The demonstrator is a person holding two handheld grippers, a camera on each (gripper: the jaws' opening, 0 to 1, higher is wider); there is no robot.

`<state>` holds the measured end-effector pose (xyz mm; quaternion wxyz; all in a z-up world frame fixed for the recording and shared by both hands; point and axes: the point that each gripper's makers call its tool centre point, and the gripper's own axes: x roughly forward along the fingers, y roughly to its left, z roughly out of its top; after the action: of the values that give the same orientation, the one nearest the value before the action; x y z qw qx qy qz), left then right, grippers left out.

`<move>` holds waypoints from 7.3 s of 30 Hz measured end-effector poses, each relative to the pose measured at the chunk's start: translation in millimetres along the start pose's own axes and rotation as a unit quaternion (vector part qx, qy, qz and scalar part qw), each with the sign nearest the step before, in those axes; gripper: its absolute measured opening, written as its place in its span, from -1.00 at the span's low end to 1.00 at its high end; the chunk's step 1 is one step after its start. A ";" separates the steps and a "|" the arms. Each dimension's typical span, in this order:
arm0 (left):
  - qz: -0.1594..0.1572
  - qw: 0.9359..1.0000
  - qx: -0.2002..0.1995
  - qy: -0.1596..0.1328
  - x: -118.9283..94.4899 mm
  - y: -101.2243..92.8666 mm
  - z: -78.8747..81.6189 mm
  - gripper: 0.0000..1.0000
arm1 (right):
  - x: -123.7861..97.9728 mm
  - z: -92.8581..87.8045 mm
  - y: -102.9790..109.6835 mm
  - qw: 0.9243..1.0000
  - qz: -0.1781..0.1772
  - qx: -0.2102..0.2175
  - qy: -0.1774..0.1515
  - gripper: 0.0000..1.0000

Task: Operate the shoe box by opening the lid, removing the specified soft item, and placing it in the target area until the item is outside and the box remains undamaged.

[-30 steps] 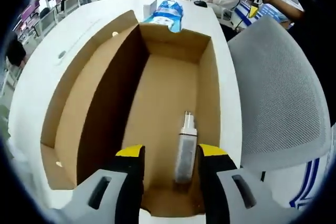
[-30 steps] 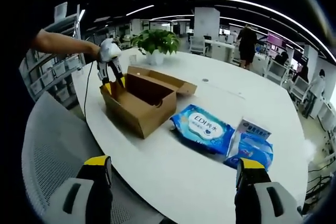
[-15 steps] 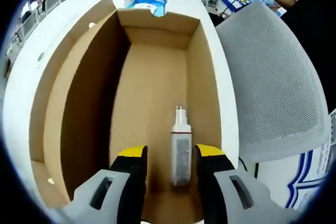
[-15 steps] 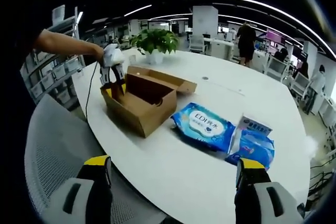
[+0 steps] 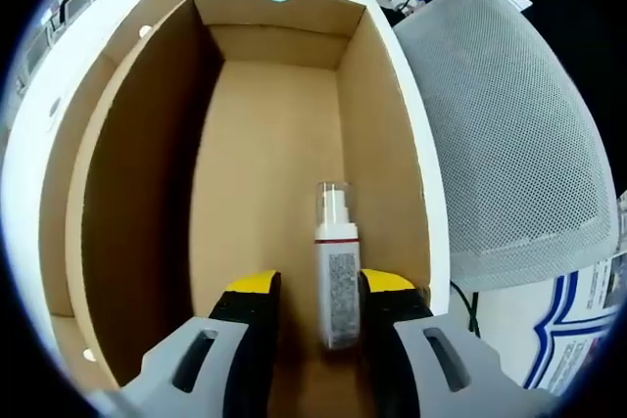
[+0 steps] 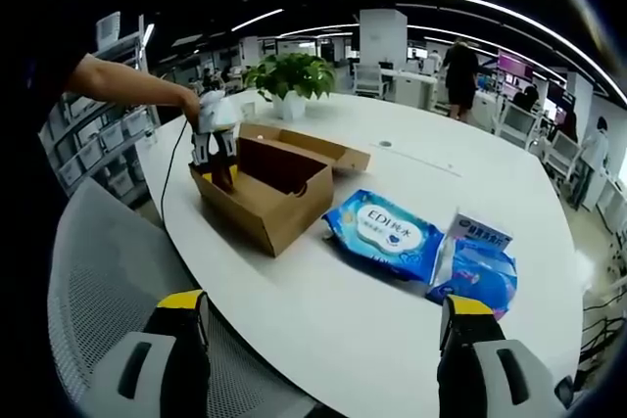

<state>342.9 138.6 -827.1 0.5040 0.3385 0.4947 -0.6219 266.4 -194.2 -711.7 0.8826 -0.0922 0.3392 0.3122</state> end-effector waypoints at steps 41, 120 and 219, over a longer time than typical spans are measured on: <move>0.033 0.999 -0.033 0.013 11.1 8.0 -6.0 -0.60 | -2.3 2.8 -5.4 1.000 -0.007 0.006 -0.016 0.89; 0.096 0.979 -0.005 -0.180 -68.9 -73.3 100.4 -0.64 | 5.8 62.6 62.9 0.983 0.091 -0.111 -0.114 0.23; 0.096 0.952 0.137 -0.256 -105.3 -155.1 189.2 -0.48 | -18.5 119.4 152.9 0.927 0.250 -0.254 -0.120 -0.74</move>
<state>236.1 -11.2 -634.5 0.6200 0.2799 0.2240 -0.6980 226.5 -38.0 -602.2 0.7571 -0.1877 0.1520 0.6070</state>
